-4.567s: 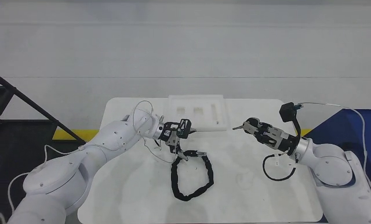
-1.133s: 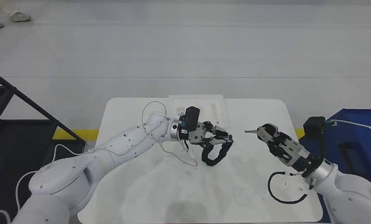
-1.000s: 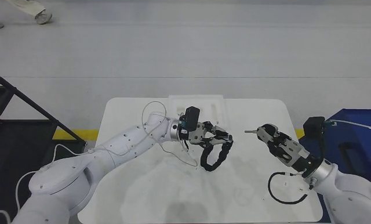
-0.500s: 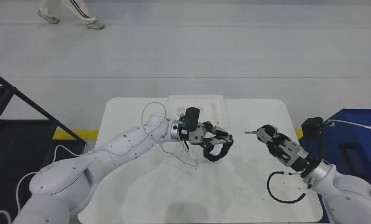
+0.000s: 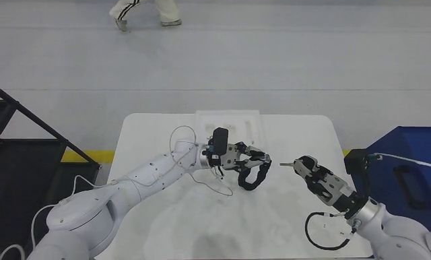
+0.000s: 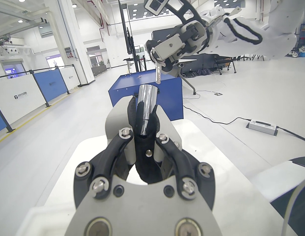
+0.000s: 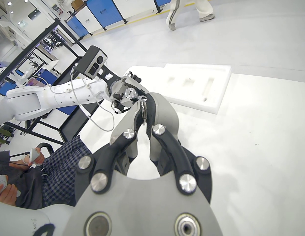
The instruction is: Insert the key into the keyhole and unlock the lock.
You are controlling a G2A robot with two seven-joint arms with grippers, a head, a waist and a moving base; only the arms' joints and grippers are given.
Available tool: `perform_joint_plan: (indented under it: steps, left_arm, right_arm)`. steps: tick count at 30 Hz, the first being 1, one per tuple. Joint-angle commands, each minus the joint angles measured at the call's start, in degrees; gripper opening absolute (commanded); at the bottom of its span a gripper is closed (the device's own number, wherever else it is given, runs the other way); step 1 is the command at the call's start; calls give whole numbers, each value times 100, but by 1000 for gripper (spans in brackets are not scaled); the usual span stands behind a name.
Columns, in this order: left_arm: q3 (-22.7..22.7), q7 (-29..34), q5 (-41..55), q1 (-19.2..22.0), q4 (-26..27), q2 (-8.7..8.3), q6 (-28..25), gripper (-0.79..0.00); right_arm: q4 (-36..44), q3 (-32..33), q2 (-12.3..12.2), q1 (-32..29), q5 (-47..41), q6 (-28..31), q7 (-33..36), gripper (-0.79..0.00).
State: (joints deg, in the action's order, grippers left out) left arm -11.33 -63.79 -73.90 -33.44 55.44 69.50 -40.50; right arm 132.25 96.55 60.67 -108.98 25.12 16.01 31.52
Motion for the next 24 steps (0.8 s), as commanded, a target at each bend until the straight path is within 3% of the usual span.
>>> perform_joint_plan:
  steps: [1, 13, 24]
  left_arm:
    - [68, -107, -112, 34, -173, 85, 107, -785]
    - [159, -542, -633, 2, -817, 603, 542, -785]
    - [159, -723, -716, -10, -995, 762, 722, -785]
  right_arm:
    - [45, -70, 3, -37, 55, -11, -22, -785]
    - [239, -218, 25, -219, 464, -240, -343, -785]
    - [239, -506, 62, -199, 1117, -690, -716, -785]
